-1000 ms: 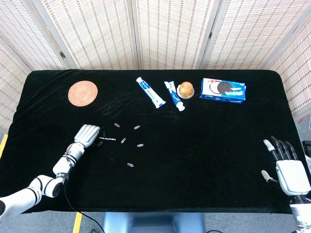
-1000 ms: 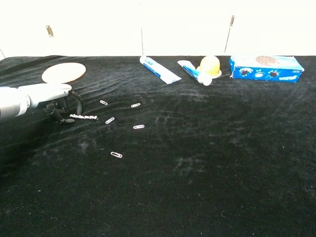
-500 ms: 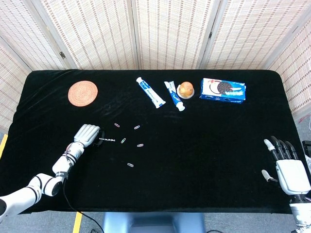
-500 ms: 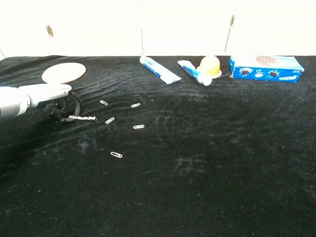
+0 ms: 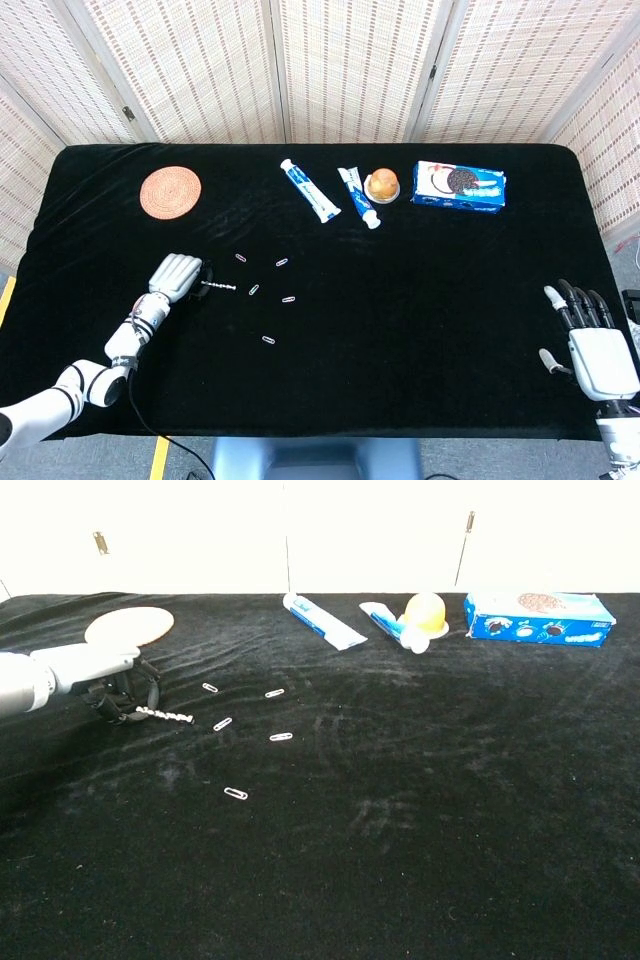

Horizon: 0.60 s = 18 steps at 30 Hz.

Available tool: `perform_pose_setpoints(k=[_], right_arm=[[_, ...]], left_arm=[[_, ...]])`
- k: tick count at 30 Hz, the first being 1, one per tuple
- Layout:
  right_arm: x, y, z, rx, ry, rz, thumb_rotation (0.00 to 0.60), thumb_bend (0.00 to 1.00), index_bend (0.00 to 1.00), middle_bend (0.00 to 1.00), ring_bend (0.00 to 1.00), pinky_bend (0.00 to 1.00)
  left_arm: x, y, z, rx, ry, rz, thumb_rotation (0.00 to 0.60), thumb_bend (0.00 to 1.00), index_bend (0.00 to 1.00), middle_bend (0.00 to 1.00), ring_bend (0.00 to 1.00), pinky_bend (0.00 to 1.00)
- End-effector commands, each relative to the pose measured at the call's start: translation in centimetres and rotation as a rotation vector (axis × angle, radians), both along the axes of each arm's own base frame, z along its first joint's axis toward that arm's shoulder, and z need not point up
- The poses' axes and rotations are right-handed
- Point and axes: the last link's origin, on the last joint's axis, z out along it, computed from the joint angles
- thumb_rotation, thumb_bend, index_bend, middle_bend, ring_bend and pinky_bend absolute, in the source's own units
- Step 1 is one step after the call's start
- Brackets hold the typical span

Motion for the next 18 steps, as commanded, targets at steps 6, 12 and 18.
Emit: perform_pose_setpoints(k=[6,12,18], right_arm=[[0.2,0.2,-0.3,0.012,0.006,0.012,0.600,0.28,0.00,0.00,0.00,0.00],[0.5,0.8,-0.6,0.023,0.012,0.035,0.600,0.28,0.00,0.00,0.00,0.00],[0.7,1.0,-0.7,0.045,0.012,0.052,0.600,0.28,0.00,0.00,0.00,0.00]], left_arm=[[0.4,-2.5,2.2,0.046,-0.022,-0.063,0.600,0.53,0.85,1.00,1.00,0.94],[1.3,-4.4,3.3,0.098,-0.022,-0.106,0.600,0.53,0.85,1.00,1.00,0.95],[2.4,-5.6,4.2,0.143,-0.035,-0.130,0.600,0.53,0.86,1.00,1.00,0.96]])
